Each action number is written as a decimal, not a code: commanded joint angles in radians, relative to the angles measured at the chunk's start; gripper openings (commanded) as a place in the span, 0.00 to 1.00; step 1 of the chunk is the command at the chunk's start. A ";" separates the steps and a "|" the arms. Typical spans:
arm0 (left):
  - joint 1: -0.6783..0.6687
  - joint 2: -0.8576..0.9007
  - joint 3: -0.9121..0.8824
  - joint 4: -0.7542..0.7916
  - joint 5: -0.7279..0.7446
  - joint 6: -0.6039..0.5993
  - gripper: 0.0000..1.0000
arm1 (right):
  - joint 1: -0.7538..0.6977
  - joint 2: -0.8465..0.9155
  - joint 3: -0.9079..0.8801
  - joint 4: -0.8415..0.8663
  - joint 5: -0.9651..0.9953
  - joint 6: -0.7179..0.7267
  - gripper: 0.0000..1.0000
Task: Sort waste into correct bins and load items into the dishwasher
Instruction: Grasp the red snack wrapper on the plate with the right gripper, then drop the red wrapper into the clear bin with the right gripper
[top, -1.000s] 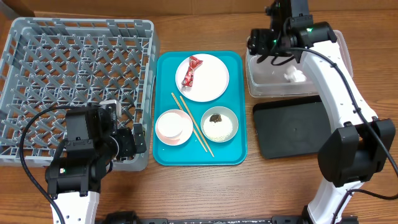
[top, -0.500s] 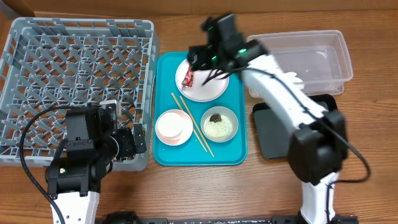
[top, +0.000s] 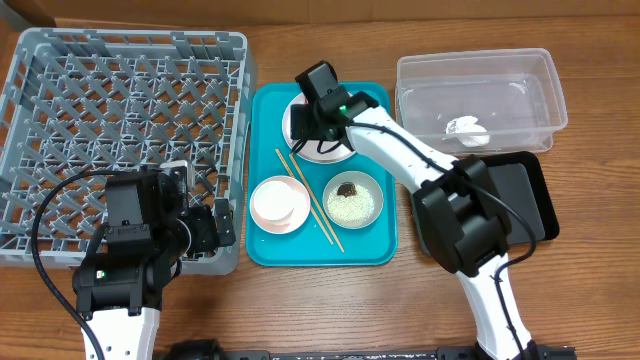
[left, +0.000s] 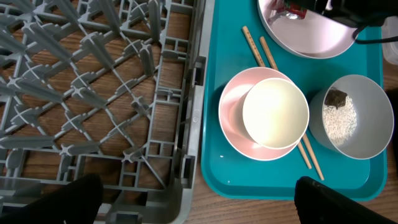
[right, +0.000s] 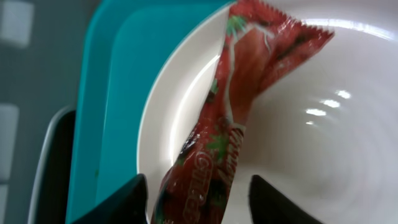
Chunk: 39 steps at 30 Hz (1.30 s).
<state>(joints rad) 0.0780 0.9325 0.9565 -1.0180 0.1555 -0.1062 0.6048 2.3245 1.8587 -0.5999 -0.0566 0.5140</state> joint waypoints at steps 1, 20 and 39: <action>0.001 -0.003 0.026 0.000 -0.006 -0.014 1.00 | 0.008 0.004 0.007 0.005 0.011 0.022 0.38; 0.001 -0.003 0.026 0.001 -0.006 -0.014 1.00 | -0.235 -0.356 0.007 -0.187 0.013 -0.021 0.04; 0.001 -0.003 0.026 0.001 -0.006 -0.014 1.00 | -0.505 -0.443 0.007 -0.423 -0.063 -0.124 0.78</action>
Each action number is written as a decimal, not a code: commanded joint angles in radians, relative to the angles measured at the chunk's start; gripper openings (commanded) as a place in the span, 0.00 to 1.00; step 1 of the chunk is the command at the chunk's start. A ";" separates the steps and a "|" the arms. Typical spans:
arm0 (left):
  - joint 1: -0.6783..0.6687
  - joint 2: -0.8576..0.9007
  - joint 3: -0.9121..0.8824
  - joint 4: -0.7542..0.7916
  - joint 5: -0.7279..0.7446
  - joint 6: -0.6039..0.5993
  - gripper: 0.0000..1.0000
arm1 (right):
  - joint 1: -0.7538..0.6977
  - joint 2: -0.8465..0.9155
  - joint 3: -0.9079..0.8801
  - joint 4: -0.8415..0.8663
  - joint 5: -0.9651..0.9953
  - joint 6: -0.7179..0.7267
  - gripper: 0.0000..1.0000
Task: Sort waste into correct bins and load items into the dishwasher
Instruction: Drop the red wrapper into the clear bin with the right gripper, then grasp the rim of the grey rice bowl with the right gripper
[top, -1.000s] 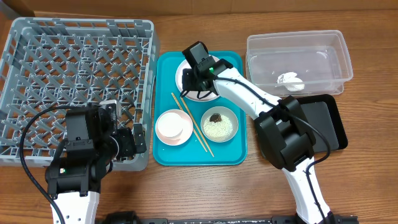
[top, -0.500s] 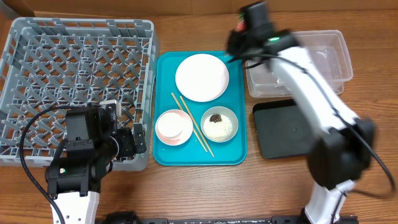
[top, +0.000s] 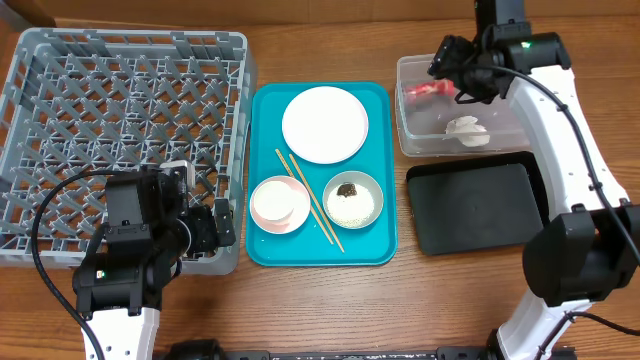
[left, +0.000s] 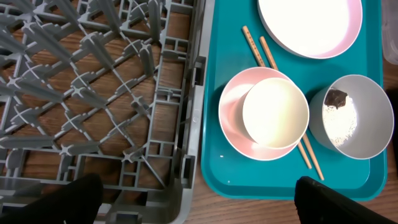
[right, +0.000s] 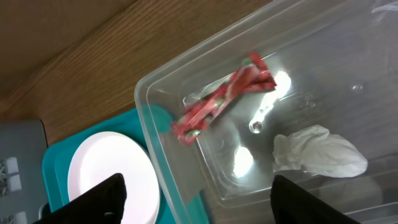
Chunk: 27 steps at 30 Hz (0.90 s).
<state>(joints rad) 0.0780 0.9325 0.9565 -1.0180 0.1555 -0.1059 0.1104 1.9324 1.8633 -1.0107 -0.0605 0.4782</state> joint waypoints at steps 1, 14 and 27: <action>0.001 -0.003 0.026 0.002 -0.007 -0.014 1.00 | -0.011 -0.063 0.003 -0.029 -0.085 -0.133 0.81; 0.001 -0.003 0.026 0.003 -0.007 -0.014 1.00 | 0.005 -0.166 -0.027 -0.395 -0.090 -0.194 0.89; 0.001 -0.003 0.026 0.001 -0.009 -0.014 1.00 | 0.341 -0.364 -0.406 -0.161 -0.090 -0.278 0.81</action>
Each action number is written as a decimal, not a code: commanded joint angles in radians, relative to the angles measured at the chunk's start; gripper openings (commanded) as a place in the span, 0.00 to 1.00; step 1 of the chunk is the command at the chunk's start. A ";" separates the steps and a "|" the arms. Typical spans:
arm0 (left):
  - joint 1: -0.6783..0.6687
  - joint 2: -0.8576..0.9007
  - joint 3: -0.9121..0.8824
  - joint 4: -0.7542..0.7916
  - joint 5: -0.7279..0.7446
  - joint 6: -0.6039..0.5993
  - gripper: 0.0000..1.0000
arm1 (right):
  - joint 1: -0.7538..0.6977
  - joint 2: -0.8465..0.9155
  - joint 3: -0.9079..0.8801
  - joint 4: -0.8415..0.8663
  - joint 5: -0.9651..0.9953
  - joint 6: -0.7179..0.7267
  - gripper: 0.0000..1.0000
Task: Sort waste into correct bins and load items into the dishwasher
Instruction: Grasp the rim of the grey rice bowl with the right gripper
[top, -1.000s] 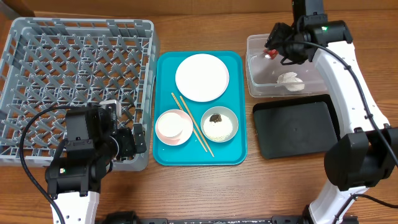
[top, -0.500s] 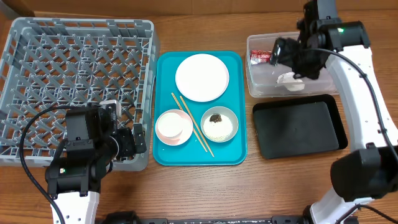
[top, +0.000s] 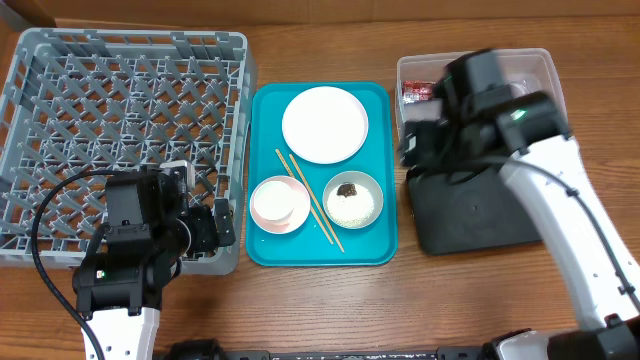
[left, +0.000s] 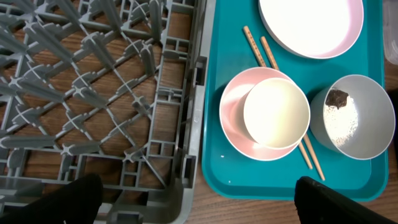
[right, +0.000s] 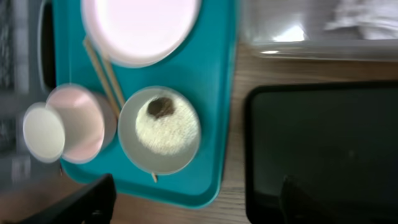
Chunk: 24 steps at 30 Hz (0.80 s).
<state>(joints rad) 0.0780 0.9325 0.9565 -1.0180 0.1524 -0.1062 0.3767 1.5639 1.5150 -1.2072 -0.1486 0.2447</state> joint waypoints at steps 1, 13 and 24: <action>0.001 -0.003 0.026 0.001 -0.006 -0.014 1.00 | 0.108 0.011 -0.084 0.073 -0.002 -0.044 0.78; 0.001 -0.003 0.026 -0.006 -0.005 -0.014 1.00 | 0.338 0.169 -0.245 0.459 0.043 -0.035 0.59; 0.001 -0.003 0.026 -0.006 -0.005 -0.014 1.00 | 0.370 0.303 -0.245 0.516 0.043 0.021 0.47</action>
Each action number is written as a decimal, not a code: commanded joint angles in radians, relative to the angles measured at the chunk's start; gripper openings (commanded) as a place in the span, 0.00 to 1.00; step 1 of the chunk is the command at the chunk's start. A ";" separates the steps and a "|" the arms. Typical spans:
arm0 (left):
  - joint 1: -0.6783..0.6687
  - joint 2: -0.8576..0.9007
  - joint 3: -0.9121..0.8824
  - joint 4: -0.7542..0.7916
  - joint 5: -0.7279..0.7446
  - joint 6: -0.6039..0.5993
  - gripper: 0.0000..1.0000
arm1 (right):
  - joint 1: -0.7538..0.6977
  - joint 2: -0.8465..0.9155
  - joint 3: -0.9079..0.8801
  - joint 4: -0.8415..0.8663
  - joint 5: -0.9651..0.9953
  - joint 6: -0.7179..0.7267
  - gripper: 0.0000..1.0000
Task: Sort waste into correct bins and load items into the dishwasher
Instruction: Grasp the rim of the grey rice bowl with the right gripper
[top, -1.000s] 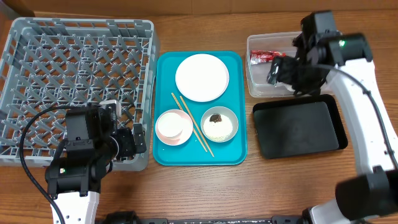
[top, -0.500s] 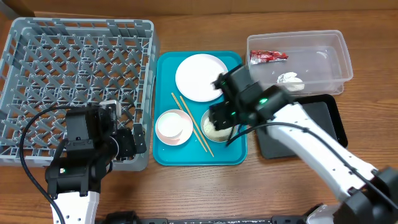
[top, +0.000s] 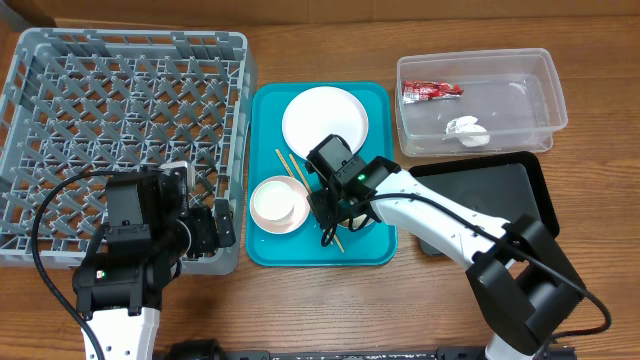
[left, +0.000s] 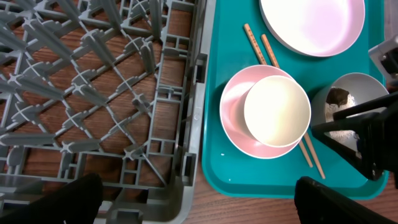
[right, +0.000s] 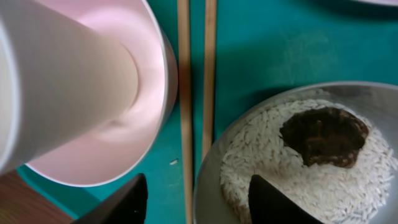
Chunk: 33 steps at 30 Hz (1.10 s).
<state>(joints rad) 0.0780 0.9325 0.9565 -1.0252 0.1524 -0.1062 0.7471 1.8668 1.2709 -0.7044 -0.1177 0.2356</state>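
Observation:
My right gripper (right: 198, 208) is open and low over the teal tray (top: 372, 245). Its fingers straddle one of the wooden chopsticks (right: 185, 93) and the near rim of the grey bowl of rice (right: 273, 168), which has a dark lump (right: 323, 134) on top. To its left is the pink bowl (right: 146, 118) with a white cup (right: 62, 81) in it. The white plate (top: 325, 122) lies bare at the tray's far end. My left gripper (left: 196, 208) hangs open and empty by the near right corner of the grey dish rack (top: 120, 100).
A clear bin (top: 545, 95) at the back right holds a red wrapper (top: 432, 90) and a crumpled white tissue (top: 467, 128). In front of it lies a black bin (top: 505, 195), partly under my right arm.
My right gripper was high between the teal tray and the black bin; now it is low over the chopsticks and rice bowl. The left arm has not moved.
First the red wrapper lay on the white plate between my right gripper's fingers. Then the wrapper lay in the clear bin with the gripper open above it. After that the arm was back near the tray, and now it is down at the chopsticks.

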 joint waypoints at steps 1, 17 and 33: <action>0.001 -0.003 0.026 0.001 -0.005 -0.014 1.00 | 0.000 0.000 0.000 0.017 0.012 0.031 0.45; 0.001 -0.003 0.026 0.001 -0.006 -0.014 1.00 | 0.040 0.044 -0.002 0.009 -0.007 0.061 0.35; 0.001 -0.003 0.026 0.001 -0.006 -0.014 1.00 | 0.037 0.030 0.064 -0.101 0.077 0.089 0.04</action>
<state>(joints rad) 0.0780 0.9325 0.9565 -1.0252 0.1524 -0.1062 0.7864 1.9045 1.3090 -0.7719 -0.0837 0.3058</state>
